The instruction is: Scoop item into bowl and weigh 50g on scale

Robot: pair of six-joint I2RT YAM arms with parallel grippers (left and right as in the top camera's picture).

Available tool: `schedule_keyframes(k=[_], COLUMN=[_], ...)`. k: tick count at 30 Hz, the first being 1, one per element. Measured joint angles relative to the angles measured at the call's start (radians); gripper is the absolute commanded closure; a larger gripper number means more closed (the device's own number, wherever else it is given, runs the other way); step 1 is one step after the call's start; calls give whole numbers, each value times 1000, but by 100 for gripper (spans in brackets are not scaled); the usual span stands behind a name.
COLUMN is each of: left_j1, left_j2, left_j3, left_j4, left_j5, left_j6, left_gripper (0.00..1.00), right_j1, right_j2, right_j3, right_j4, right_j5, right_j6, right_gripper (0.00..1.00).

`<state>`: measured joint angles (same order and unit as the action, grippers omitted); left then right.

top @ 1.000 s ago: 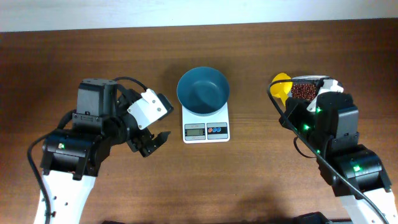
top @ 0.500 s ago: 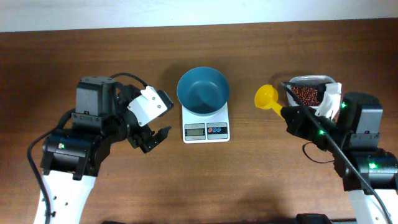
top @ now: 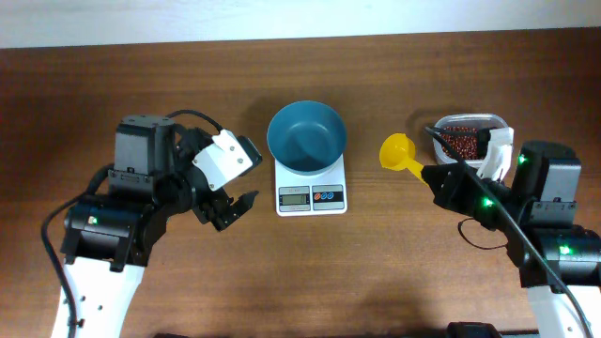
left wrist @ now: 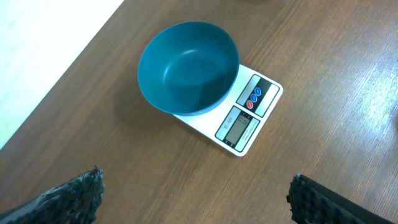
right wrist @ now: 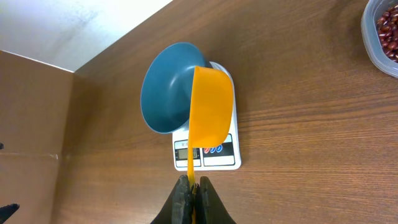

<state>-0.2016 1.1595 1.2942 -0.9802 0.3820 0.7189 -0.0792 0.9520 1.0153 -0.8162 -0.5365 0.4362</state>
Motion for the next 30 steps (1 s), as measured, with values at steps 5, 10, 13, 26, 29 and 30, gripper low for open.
schedule_keyframes(k=[5, 10, 13, 26, 29, 30], left_j1=[0, 0, 0, 0, 0, 0], left_j2=[0, 0, 0, 0, 0, 0], left_j3=[0, 0, 0, 0, 0, 0], left_j4=[0, 5, 5, 39, 39, 39], left_j5=[0, 0, 0, 0, 0, 0], left_j6=[0, 0, 0, 0, 0, 0], left_gripper=[1, 1, 1, 1, 1, 1], right_j1=[0, 0, 0, 22, 77, 97], right_j2=[0, 0, 0, 12, 37, 45], right_j3=[0, 0, 0, -1, -2, -2], right_j4=[0, -40, -101, -197, -199, -199], right_j5=[1, 74, 161, 496, 504, 509], right_j6=[-14, -100, -119, -149, -162, -171], right_gripper=[96, 96, 96, 96, 96, 96])
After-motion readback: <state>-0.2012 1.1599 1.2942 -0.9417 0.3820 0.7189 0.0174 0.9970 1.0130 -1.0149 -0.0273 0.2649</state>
